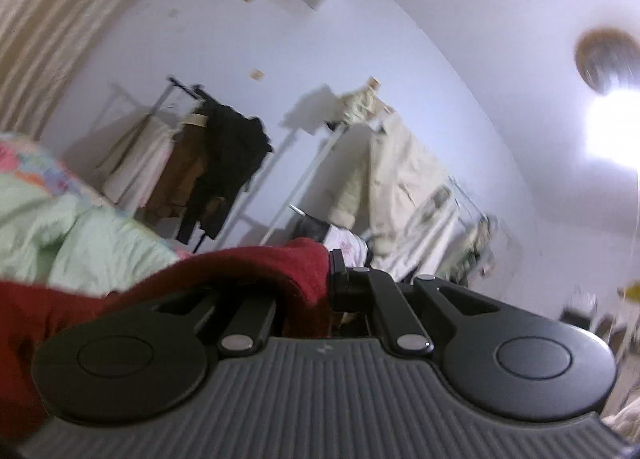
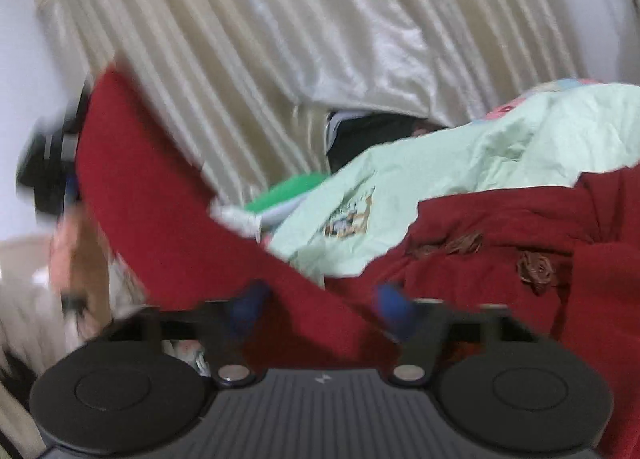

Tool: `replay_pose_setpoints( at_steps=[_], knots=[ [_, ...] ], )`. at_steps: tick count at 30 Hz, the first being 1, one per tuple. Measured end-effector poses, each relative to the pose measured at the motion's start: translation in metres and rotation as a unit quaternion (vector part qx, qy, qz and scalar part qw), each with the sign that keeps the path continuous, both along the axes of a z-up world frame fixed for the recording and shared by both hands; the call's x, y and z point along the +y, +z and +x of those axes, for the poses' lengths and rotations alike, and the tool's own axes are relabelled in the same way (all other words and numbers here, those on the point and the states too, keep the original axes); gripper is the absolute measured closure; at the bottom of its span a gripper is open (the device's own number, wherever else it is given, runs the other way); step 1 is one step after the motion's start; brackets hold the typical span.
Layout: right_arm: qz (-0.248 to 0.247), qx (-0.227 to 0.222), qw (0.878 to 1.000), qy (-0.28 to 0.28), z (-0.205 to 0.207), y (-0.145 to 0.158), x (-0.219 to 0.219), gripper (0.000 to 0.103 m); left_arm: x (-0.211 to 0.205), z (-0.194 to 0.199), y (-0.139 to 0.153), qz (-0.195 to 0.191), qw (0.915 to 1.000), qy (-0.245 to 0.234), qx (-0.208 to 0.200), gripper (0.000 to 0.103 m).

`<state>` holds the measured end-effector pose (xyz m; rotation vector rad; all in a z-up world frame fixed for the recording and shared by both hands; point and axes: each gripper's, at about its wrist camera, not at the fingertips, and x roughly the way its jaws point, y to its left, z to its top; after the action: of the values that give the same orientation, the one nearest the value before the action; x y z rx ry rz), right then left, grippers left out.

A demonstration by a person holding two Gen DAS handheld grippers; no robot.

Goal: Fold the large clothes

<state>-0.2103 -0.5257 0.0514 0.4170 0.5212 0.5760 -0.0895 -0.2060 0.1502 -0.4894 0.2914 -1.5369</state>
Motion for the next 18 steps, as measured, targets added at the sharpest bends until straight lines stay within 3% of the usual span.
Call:
replay_pose_setpoints(
  at_steps=[3, 5, 6, 7, 8, 9, 10, 13, 14, 16, 18],
  knots=[
    [0.067, -0.029, 0.995, -0.071, -0.018, 0.003, -0.03, 0.1, -0.046, 0.016, 0.026, 0.0, 0.9987, -0.027, -0.044, 0.099],
    [0.097, -0.05, 0.987, -0.12, -0.035, 0.008, -0.052, 0.1, -0.095, 0.036, 0.041, -0.009, 0.9951, -0.082, -0.055, 0.097],
    [0.107, -0.055, 0.984, -0.13, -0.038, 0.008, -0.059, 0.1, -0.123, 0.051, 0.039, 0.008, 0.9947, -0.095, -0.039, 0.086],
    [0.121, -0.057, 0.978, -0.157, -0.046, 0.007, -0.071, 0.1, -0.154, 0.067, 0.032, 0.042, 0.9949, -0.091, -0.013, 0.059],
    [0.129, -0.051, 0.974, -0.182, -0.052, 0.004, -0.081, 0.1, -0.185, 0.086, 0.018, 0.084, 0.993, -0.079, 0.024, 0.045],
    [0.131, -0.041, 0.97, -0.201, -0.055, 0.001, -0.089, 0.1, -0.212, 0.104, -0.005, 0.14, 0.9863, -0.05, 0.071, 0.038],
    [0.131, -0.026, 0.966, -0.222, -0.058, -0.004, -0.095, 0.1, -0.232, 0.12, -0.031, 0.198, 0.9732, -0.012, 0.116, 0.039],
    [0.118, 0.044, 0.954, -0.274, -0.058, -0.024, -0.103, 0.094, -0.257, 0.151, -0.111, 0.331, 0.916, 0.073, 0.214, 0.04],
    [0.114, 0.059, 0.95, -0.286, -0.058, -0.03, -0.105, 0.092, -0.255, 0.154, -0.13, 0.356, 0.9033, 0.079, 0.226, 0.04],
    [0.117, 0.088, 0.942, -0.301, -0.061, -0.046, -0.104, 0.088, -0.243, 0.153, -0.157, 0.386, 0.8891, 0.075, 0.234, 0.04],
    [0.126, 0.101, 0.94, -0.301, -0.067, -0.053, -0.1, 0.073, -0.226, 0.148, -0.164, 0.384, 0.8936, 0.062, 0.224, 0.038]
  ],
)
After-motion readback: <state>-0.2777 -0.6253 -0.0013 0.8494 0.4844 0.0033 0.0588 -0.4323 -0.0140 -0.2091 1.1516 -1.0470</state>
